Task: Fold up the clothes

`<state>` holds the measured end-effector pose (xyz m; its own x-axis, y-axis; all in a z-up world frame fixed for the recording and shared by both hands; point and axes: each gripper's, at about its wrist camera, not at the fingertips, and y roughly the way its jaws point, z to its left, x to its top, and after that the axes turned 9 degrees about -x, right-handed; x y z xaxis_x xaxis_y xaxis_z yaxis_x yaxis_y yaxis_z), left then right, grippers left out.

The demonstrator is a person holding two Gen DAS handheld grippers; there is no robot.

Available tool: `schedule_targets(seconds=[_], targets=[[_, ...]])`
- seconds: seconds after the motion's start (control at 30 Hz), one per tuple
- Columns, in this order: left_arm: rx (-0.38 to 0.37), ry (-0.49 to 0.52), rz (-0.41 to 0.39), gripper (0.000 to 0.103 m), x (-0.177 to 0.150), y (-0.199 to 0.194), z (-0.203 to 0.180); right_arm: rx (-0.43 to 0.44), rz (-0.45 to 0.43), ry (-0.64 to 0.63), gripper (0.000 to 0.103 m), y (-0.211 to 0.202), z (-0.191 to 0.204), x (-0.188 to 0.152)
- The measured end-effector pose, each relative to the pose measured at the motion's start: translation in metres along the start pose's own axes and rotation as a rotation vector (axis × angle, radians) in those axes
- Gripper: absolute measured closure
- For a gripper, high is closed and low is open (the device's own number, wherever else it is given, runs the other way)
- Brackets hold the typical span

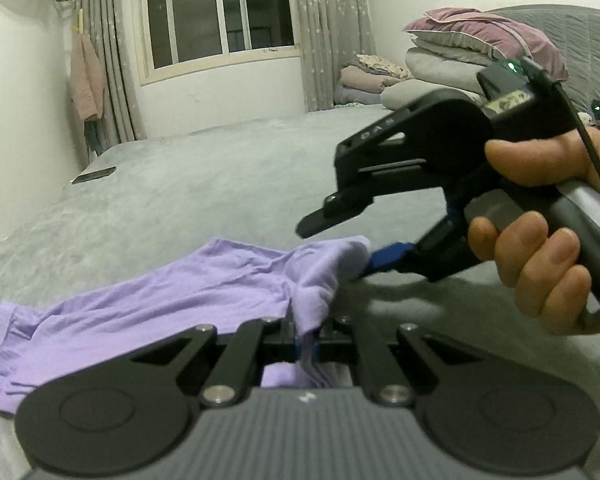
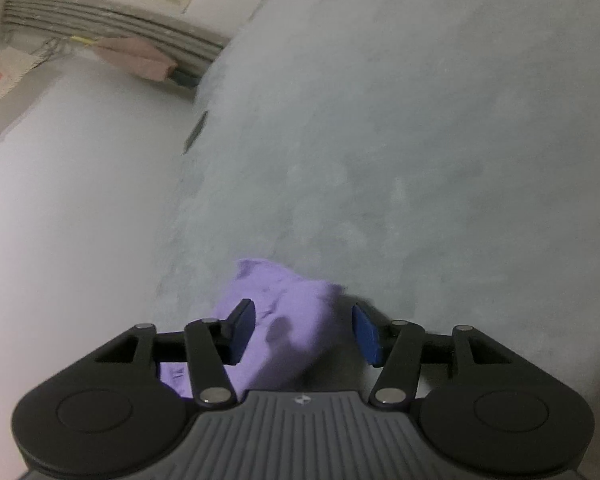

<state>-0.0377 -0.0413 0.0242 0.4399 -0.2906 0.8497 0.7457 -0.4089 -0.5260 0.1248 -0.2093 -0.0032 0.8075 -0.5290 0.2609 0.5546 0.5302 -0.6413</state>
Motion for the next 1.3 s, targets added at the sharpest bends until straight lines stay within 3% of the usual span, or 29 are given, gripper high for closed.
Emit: schedule_targets(seconds=[0.07, 0.13, 0.23, 0.4, 0.63, 0.7, 0.77, 0.8, 0.9, 1.0, 1.1, 1.3], targets=[[0.002, 0.009, -0.001, 0.099, 0.001, 0.002, 0.001, 0.005, 0.014, -0.022, 0.069, 0.002, 0.004, -0.001], [0.000, 0.014, -0.002, 0.099, 0.001, 0.003, 0.000, -0.004, 0.027, -0.035, 0.073, 0.004, 0.007, -0.002], [-0.003, 0.020, -0.002, 0.099, 0.000, 0.004, -0.001, -0.047, 0.037, -0.012, 0.073, 0.000, 0.001, -0.004], [-0.001, 0.030, -0.003, 0.099, 0.000, 0.004, -0.001, -0.033, 0.062, 0.027, 0.059, -0.011, -0.011, -0.007], [0.003, 0.054, -0.007, 0.099, 0.000, 0.002, -0.006, -0.018, 0.075, 0.052, 0.059, -0.012, -0.015, -0.012], [0.005, 0.063, -0.006, 0.099, -0.001, 0.002, -0.008, 0.015, 0.057, 0.060, 0.065, -0.017, -0.018, -0.011], [0.007, 0.073, -0.002, 0.099, 0.000, 0.002, -0.009, 0.002, 0.018, 0.022, 0.089, -0.019, -0.012, -0.010], [0.007, 0.078, 0.001, 0.099, 0.001, 0.001, -0.009, -0.007, -0.003, 0.001, 0.093, -0.018, -0.008, -0.009], [-0.006, 0.070, 0.008, 0.099, 0.005, 0.000, -0.004, -0.066, -0.103, -0.145, 0.094, -0.028, 0.011, -0.010], [-0.031, 0.020, 0.012, 0.099, 0.011, -0.004, 0.008, -0.072, -0.170, -0.302, 0.095, -0.030, 0.039, -0.013], [-0.068, -0.082, 0.012, 0.099, 0.012, -0.010, 0.026, -0.083, -0.201, -0.401, 0.095, -0.027, 0.057, -0.019], [-0.060, -0.227, -0.007, 0.099, 0.009, -0.025, 0.068, -0.122, -0.223, -0.548, 0.095, -0.016, 0.088, -0.033]])
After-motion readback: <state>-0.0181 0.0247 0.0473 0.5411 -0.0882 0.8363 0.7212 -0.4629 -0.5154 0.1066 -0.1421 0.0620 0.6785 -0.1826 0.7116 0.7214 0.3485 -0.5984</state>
